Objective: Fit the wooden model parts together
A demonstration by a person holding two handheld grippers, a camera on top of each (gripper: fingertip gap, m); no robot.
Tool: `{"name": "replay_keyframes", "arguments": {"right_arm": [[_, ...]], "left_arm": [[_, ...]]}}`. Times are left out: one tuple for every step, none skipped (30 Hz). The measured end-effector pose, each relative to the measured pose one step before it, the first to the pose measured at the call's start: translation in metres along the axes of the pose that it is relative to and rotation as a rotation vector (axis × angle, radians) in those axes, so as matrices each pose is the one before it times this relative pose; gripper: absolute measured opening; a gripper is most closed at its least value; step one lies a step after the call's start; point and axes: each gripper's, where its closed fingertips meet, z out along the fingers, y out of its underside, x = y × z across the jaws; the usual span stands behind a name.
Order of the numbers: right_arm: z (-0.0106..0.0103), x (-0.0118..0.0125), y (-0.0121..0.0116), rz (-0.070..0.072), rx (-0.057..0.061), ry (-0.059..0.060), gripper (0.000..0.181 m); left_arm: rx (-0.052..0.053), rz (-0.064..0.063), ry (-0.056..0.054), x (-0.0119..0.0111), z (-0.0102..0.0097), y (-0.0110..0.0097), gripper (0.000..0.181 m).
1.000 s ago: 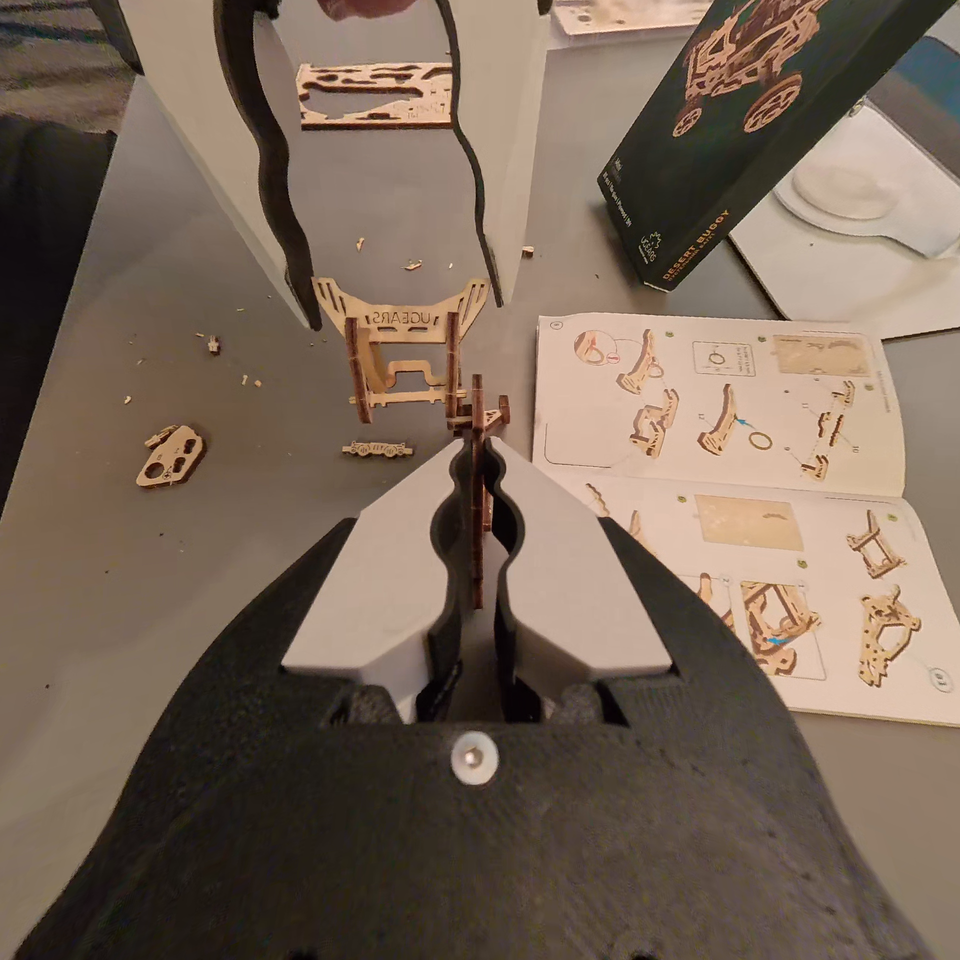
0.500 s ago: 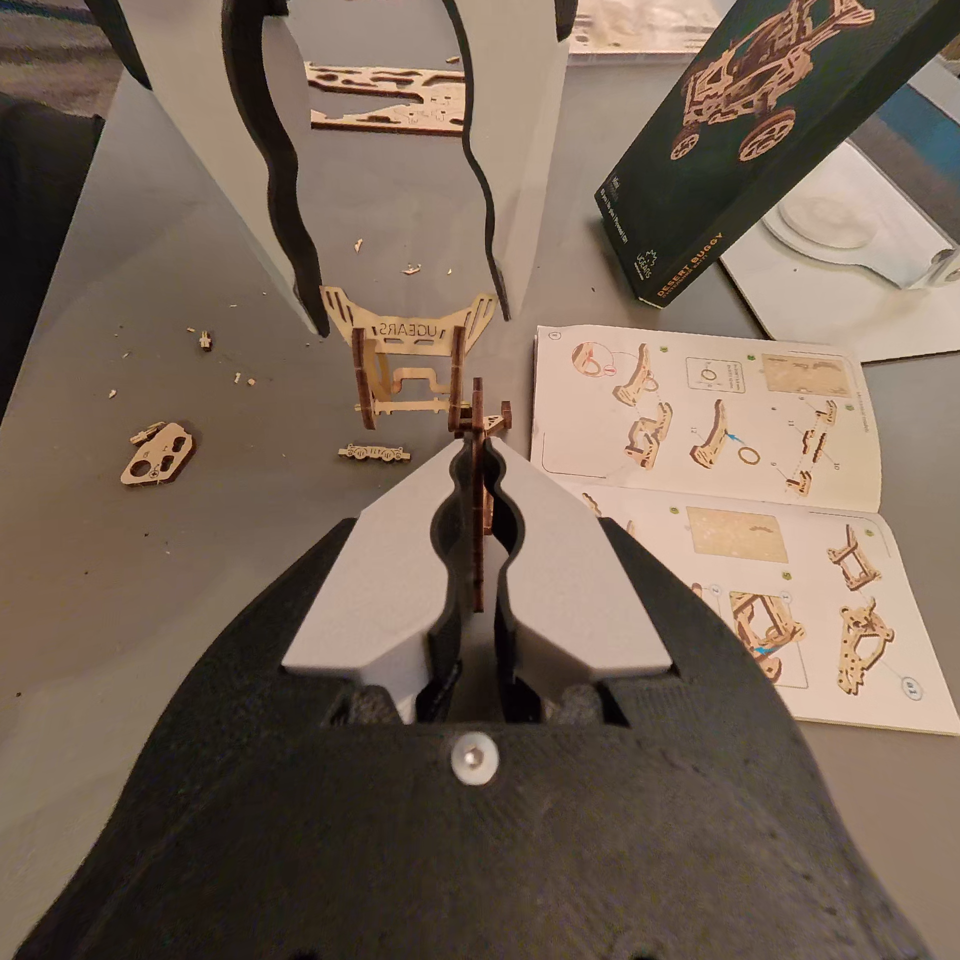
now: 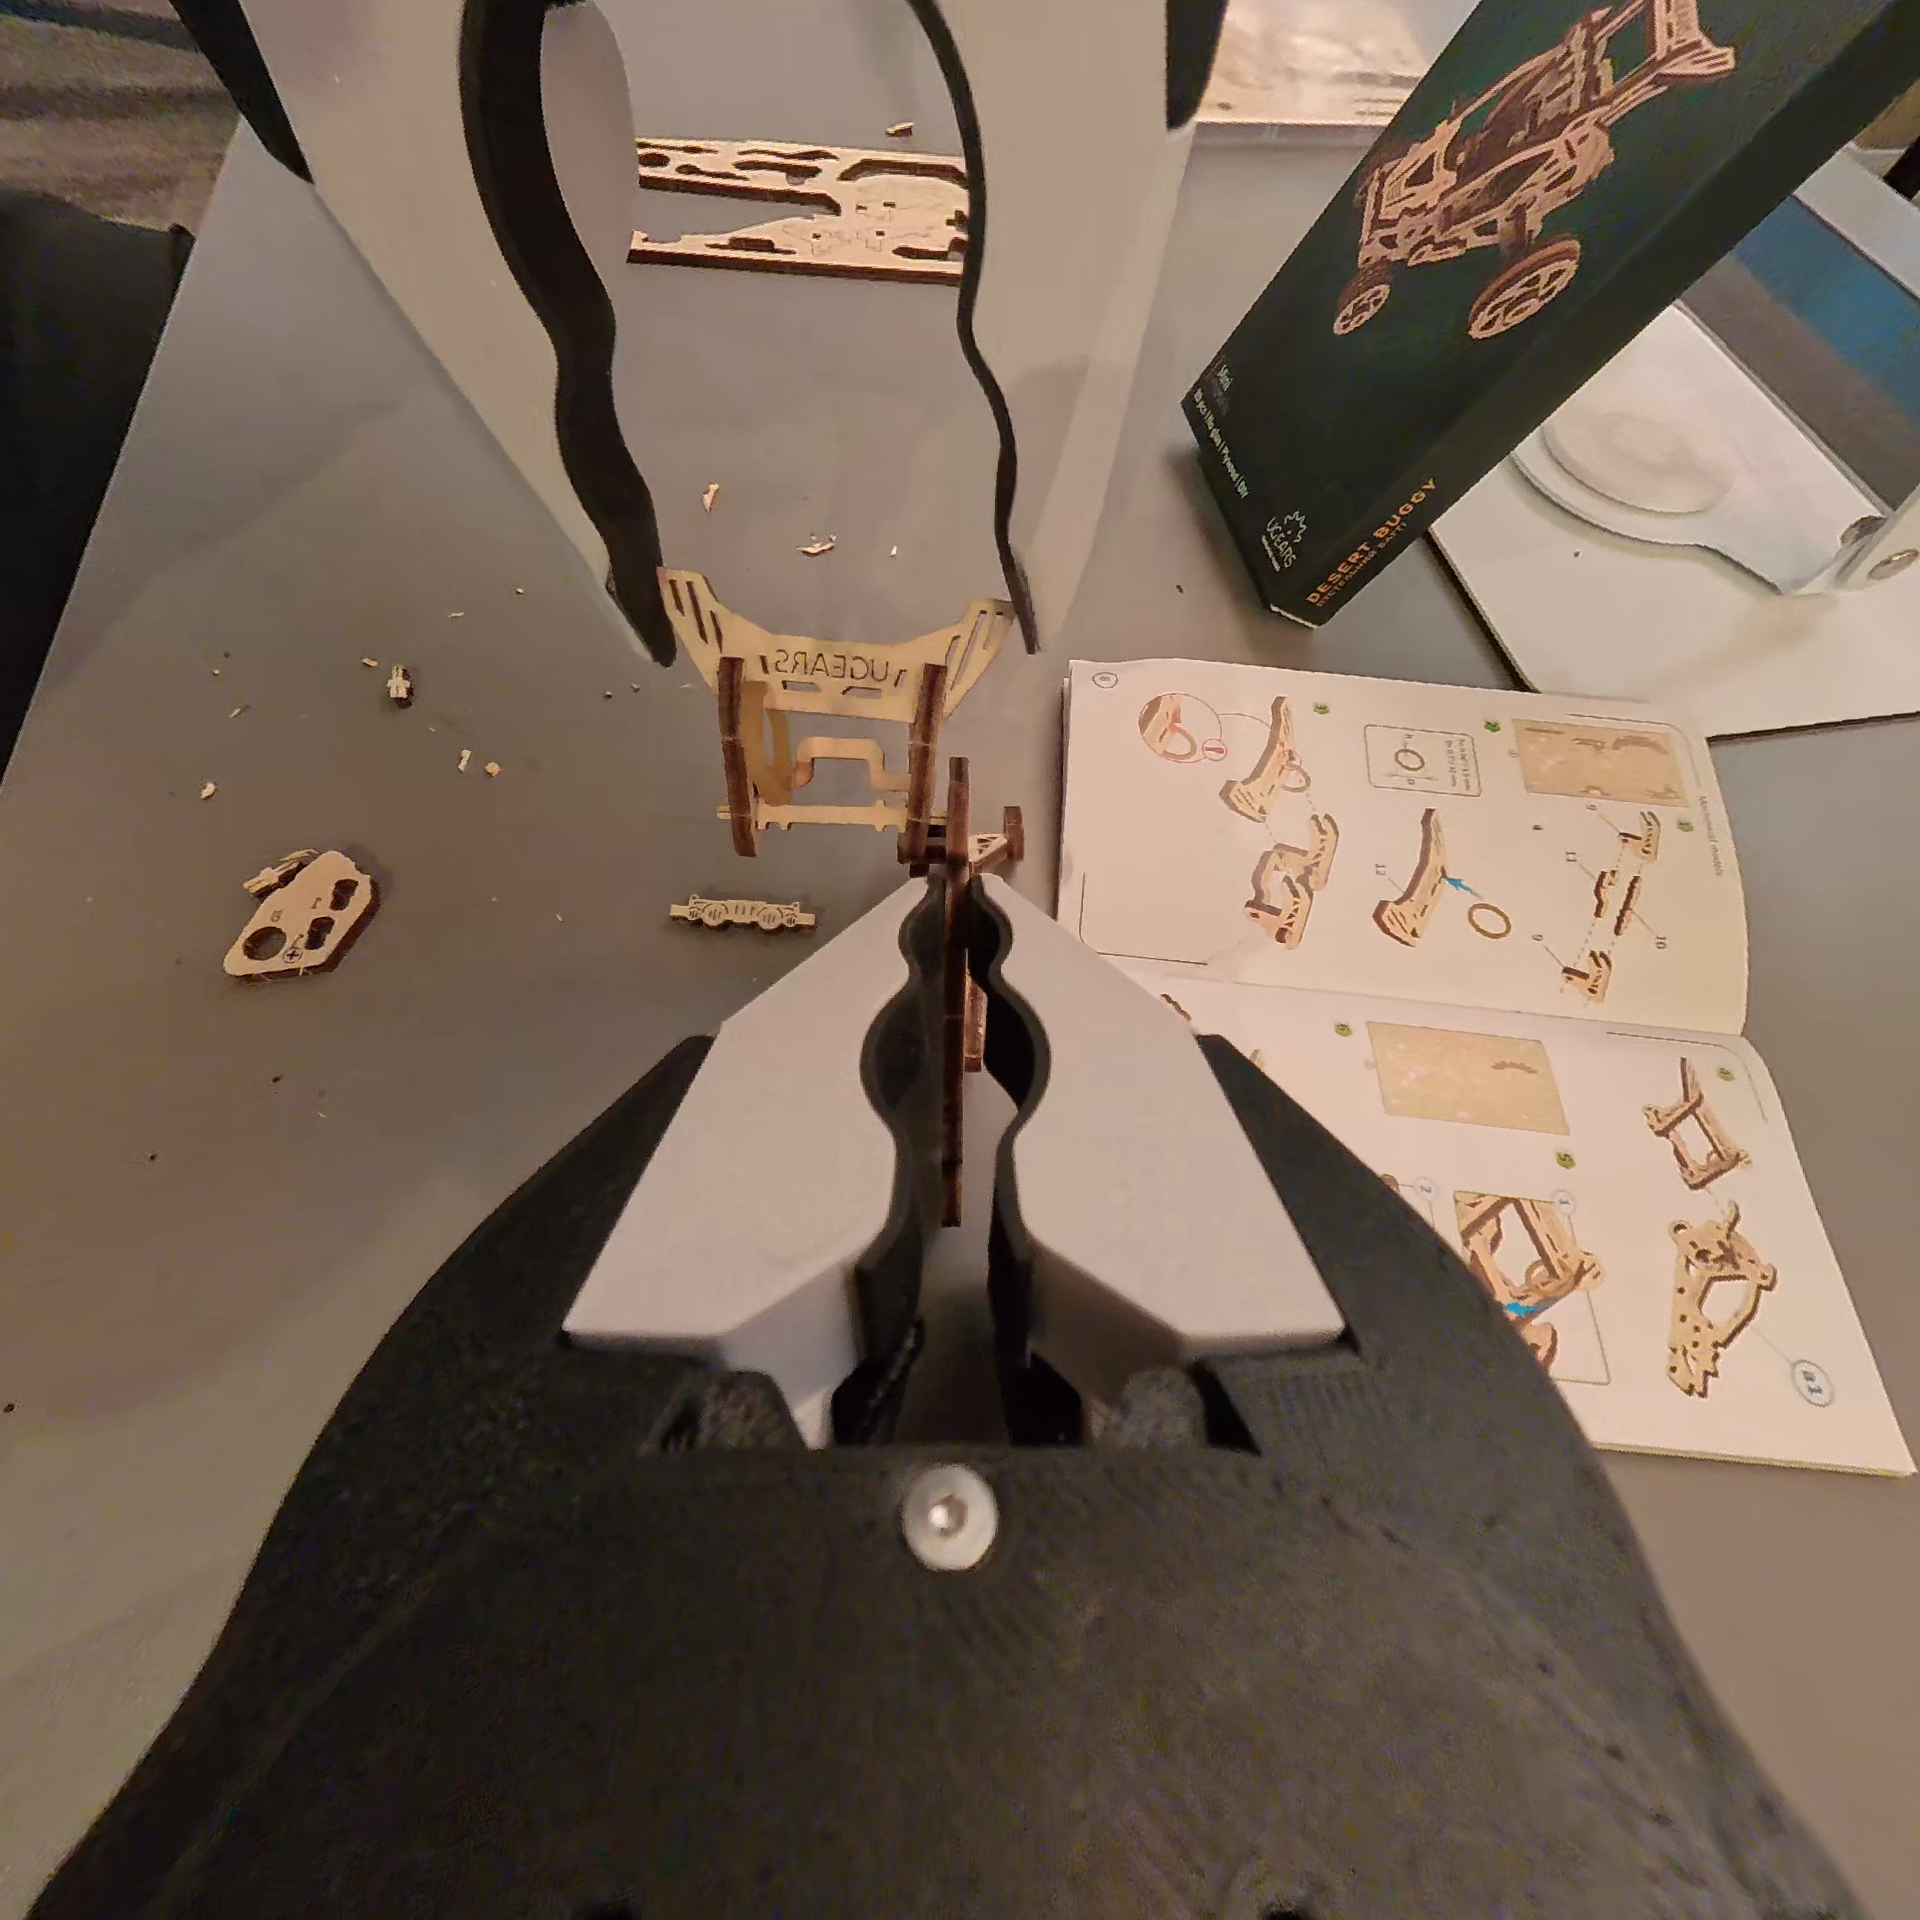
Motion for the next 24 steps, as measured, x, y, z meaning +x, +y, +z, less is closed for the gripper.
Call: {"name": "replay_keyframes", "arguments": {"right_arm": [[-0.00003,0.00009,-0.00011,-0.0008,0.0,0.0009,0.0],[-0.00006,-0.00021,-0.00035,-0.0006,0.0014,-0.0003,0.0],[0.00015,-0.00004,-0.00046,-0.0002,0.0024,0.0009,0.0],[0.00026,-0.00007,-0.00047,0.0002,0.0019,-0.0001,0.0],[0.00017,-0.00033,-0.0004,-0.0002,0.0018,-0.002,0.0],[0.00019,-0.00044,-0.00048,-0.0001,0.0011,-0.0015,0.0],[0.00026,-0.00007,-0.0001,-0.0012,-0.0008,0.0012,0.0],[0.00045,-0.00022,0.00014,-0.0017,-0.0022,0.0003,0.0],[0.00037,-0.00042,-0.00002,-0.0008,-0.0012,-0.0013,0.0],[0.00035,-0.00028,-0.00011,-0.0006,-0.0001,-0.0006,0.0],[0.00036,-0.00019,0.0,-0.0007,-0.0013,0.0005,0.0],[0.0003,-0.00014,0.00017,-0.0014,-0.0015,0.0,0.0],[0.00018,-0.0002,-0.0001,-0.0006,-0.0002,-0.0006,0.0],[0.00004,0.00016,0.00003,0.0006,-0.0004,0.0005,0.0],[-0.00007,0.0004,-0.00002,0.0018,0.0009,0.0019,0.0],[-0.00014,0.0003,-0.00001,0.0022,0.0013,0.0008,0.0],[-0.00019,-0.00004,0.00005,0.0003,-0.0003,-0.0014,0.0],[-0.00007,-0.00005,0.00001,0.0003,0.0004,-0.0008,0.0],[0.00009,0.00027,-0.00003,0.0014,0.0011,0.0013,0.0],[0.00004,0.00016,0.00003,0.003,0.001,-0.0008,0.0],[0.00002,0.00004,0.00014,0.0033,0.0013,-0.0019,0.0],[-0.00013,0.00028,-0.00025,0.003,0.0026,-0.0003,0.0],[-0.00022,0.00025,-0.0004,0.0019,0.0021,0.0008,0.0],[0.0,-0.00019,-0.00019,0.0006,0.0007,-0.0011,0.0]], "left_arm": [[-0.0048,0.0047,0.0008,-0.00002,-0.00007,-0.00048,0.061],[-0.0098,0.004,0.0028,0.00023,-0.00023,0.00033,0.061],[-0.0117,0.0092,-0.0014,-0.00025,-0.00046,0.00065,0.061],[-0.009,0.0062,0.0015,0.0001,-0.00055,0.00029,0.061],[-0.0129,0.0022,0.0055,0.00045,-0.0005,0.00112,0.06],[-0.0176,0.0059,0.0026,0.00031,-0.00037,0.00219,0.06],[-0.0158,0.0078,-0.0002,0.0001,-0.0001,0.00207,0.06],[-0.0118,0.0025,0.0068,0.00098,-0.00025,0.0015,0.061],[-0.0049,0.0009,0.0078,0.00114,-0.00045,0.00049,0.06],[-0.0025,0.001,0.0047,0.00048,-0.00044,0.00002,0.06],[-0.0048,0.0025,0.0047,0.00054,-0.00022,0.00018,0.06],[-0.0057,0.0019,0.0,-0.00032,0.00006,0.00029,0.06],[-0.0035,-0.0005,0.0016,-0.00044,0.00007,-0.00018,0.06],[-0.0022,-0.0011,0.0027,-0.00026,-0.00003,-0.00048,0.06],[-0.0036,0.0003,-0.0049,-0.0013,-0.00034,-0.00058,0.06],[-0.0008,0.0021,-0.0025,-0.00071,-0.00038,-0.00113,0.06],[-0.0011,0.0029,0.0027,0.00031,-0.00004,-0.00104,0.06],[-0.0143,0.0018,0.0013,-0.00008,0.00035,0.00091,0.06],[-0.0126,0.0027,-0.001,-0.00061,0.00017,0.00083,0.06],[-0.0027,0.0019,0.0012,-0.00028,-0.00024,-0.00056,0.06],[-0.0027,-0.0002,0.0023,-0.00009,-0.00013,-0.00037,0.06],[-0.0069,-0.0009,-0.0004,-0.00049,-0.00013,0.00021,0.06],[-0.007,0.0003,-0.0007,-0.00021,-0.00008,0.00036,0.06],[-0.0045,0.0012,0.0018,0.00038,-0.00005,-0.00016,0.06]]}}
